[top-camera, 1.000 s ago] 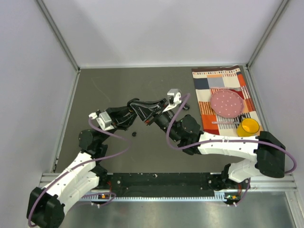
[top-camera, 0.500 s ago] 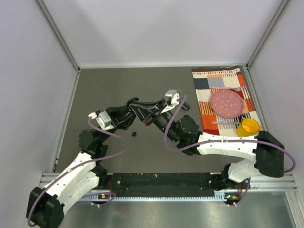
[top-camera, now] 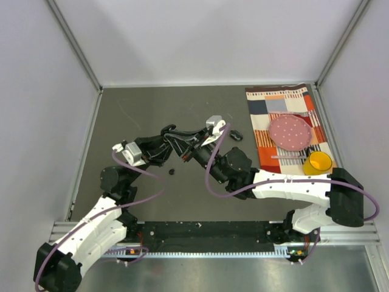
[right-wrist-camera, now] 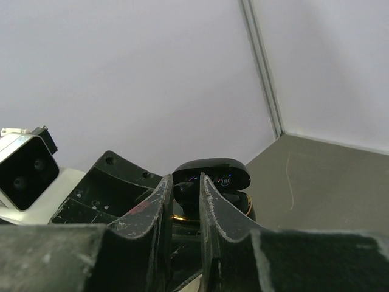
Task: Insert the wireless bluetooth earbuds into the charging case
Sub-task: Place the earbud in the charging case.
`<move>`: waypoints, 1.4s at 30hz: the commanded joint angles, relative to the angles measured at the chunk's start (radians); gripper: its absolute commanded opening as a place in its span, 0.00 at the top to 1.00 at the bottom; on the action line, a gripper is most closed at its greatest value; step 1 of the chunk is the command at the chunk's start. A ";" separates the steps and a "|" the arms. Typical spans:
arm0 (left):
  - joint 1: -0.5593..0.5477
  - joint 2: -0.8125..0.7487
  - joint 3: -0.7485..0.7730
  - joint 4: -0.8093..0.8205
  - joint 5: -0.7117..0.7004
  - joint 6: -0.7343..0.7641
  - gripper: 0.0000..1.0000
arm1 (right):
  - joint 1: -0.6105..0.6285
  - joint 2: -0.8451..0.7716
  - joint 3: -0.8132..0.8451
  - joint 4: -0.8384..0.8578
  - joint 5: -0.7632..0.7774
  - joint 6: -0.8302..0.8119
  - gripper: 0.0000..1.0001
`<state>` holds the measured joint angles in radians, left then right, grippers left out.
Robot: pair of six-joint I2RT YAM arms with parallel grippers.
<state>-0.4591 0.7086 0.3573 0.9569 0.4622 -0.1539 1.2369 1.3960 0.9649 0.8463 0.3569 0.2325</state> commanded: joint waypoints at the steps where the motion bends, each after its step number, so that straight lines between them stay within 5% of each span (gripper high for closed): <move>1: -0.004 -0.032 0.040 0.111 -0.017 0.008 1.00 | 0.006 -0.020 0.023 -0.075 0.071 -0.035 0.93; 9: -0.004 -0.032 0.035 0.103 -0.007 0.007 1.00 | 0.006 -0.040 0.046 -0.095 0.036 -0.002 0.60; 24: -0.004 -0.047 0.023 0.074 -0.005 0.010 1.00 | 0.007 -0.135 0.015 0.072 -0.025 -0.052 0.39; 34: -0.006 -0.049 0.029 0.063 0.001 0.004 1.00 | 0.006 -0.187 0.018 0.008 0.047 -0.102 0.37; 42: -0.004 -0.054 0.042 0.040 0.015 0.010 1.00 | 0.006 -0.155 0.146 -0.387 0.040 -0.098 0.53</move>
<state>-0.4599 0.6701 0.3573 0.9718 0.4572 -0.1535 1.2453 1.2339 1.0183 0.6540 0.3820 0.1394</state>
